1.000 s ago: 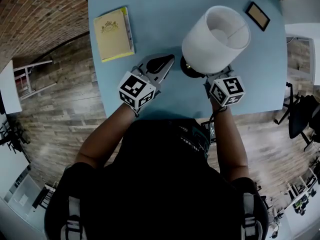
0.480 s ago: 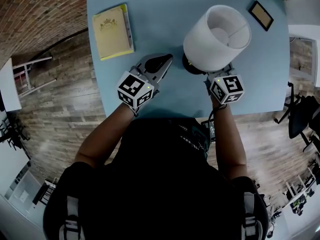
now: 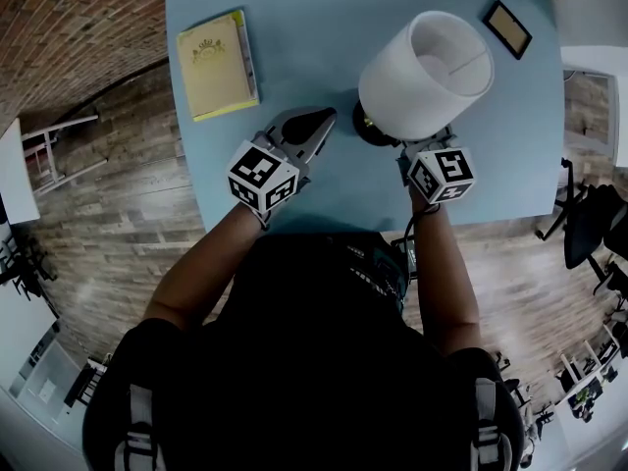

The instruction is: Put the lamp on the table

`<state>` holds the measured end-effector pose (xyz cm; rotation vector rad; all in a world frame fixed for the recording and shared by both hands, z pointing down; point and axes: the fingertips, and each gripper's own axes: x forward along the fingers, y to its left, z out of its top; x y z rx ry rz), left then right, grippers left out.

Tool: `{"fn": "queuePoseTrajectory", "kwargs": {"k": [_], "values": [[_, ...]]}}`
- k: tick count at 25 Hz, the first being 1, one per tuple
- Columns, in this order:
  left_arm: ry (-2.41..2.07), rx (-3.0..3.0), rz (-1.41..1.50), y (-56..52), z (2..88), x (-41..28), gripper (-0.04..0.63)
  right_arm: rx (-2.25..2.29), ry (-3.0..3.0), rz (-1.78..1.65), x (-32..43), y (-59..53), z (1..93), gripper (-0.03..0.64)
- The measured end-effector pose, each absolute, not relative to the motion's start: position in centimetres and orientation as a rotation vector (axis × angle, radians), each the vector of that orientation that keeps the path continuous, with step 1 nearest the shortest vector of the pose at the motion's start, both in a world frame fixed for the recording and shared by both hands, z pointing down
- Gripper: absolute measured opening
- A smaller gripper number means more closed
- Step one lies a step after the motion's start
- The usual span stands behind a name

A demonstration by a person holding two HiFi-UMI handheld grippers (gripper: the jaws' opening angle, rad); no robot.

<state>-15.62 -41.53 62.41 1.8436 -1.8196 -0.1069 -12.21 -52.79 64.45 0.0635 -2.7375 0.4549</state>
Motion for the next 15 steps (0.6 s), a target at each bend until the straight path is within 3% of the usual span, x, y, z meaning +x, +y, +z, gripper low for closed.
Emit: {"fn": "queuePoseTrajectory", "kwargs": {"k": [15], "values": [[-1.822, 1.861, -0.136, -40.7, 61.4, -15.5, 0.009, 0.068, -2.726, 0.355, -11.4, -51.1, 65.0, 0.135]]}}
